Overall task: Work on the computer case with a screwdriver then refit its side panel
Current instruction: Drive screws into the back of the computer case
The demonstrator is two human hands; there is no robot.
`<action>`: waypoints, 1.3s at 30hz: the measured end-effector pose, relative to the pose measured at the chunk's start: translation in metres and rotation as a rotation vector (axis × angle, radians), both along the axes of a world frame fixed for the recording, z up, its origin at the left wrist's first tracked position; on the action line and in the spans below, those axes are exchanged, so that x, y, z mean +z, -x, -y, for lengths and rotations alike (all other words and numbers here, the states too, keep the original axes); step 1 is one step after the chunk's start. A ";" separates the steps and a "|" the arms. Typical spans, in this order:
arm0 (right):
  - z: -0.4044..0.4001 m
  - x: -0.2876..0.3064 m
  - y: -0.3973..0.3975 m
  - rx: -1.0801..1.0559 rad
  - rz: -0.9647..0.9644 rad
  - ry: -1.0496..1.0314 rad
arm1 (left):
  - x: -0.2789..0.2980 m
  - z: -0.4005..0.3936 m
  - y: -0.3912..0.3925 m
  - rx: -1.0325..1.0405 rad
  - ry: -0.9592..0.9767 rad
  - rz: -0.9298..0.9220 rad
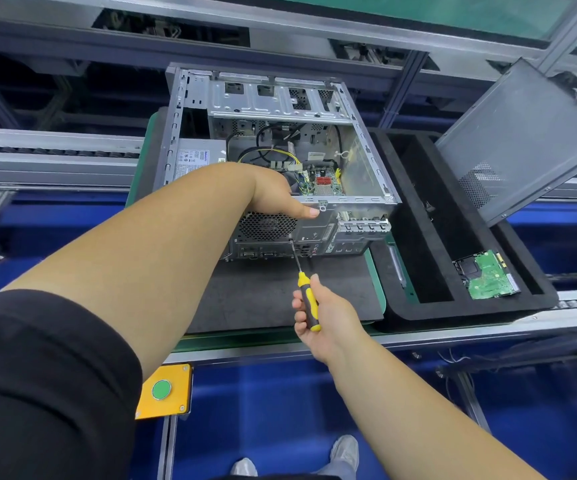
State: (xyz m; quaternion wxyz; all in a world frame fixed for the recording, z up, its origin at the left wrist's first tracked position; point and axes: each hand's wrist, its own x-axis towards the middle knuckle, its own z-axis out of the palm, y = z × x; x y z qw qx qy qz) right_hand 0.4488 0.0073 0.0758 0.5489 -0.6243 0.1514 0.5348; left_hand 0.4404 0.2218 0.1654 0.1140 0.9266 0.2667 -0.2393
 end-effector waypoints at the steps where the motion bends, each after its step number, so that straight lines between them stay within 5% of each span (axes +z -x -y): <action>1: -0.001 0.001 0.000 0.024 -0.001 0.005 | 0.000 0.000 0.000 -0.002 0.000 -0.003; 9: -0.007 -0.002 -0.001 -0.005 -0.059 -0.079 | -0.001 0.001 0.000 0.010 0.002 0.011; 16: -0.002 -0.004 -0.003 0.068 0.104 0.000 | -0.002 0.000 0.000 0.016 0.004 0.012; 26: -0.006 0.001 -0.004 0.006 -0.144 -0.057 | -0.003 -0.001 -0.001 0.019 0.017 0.012; 39: -0.004 -0.001 -0.010 0.026 -0.087 -0.050 | -0.001 0.001 -0.001 0.022 0.007 0.011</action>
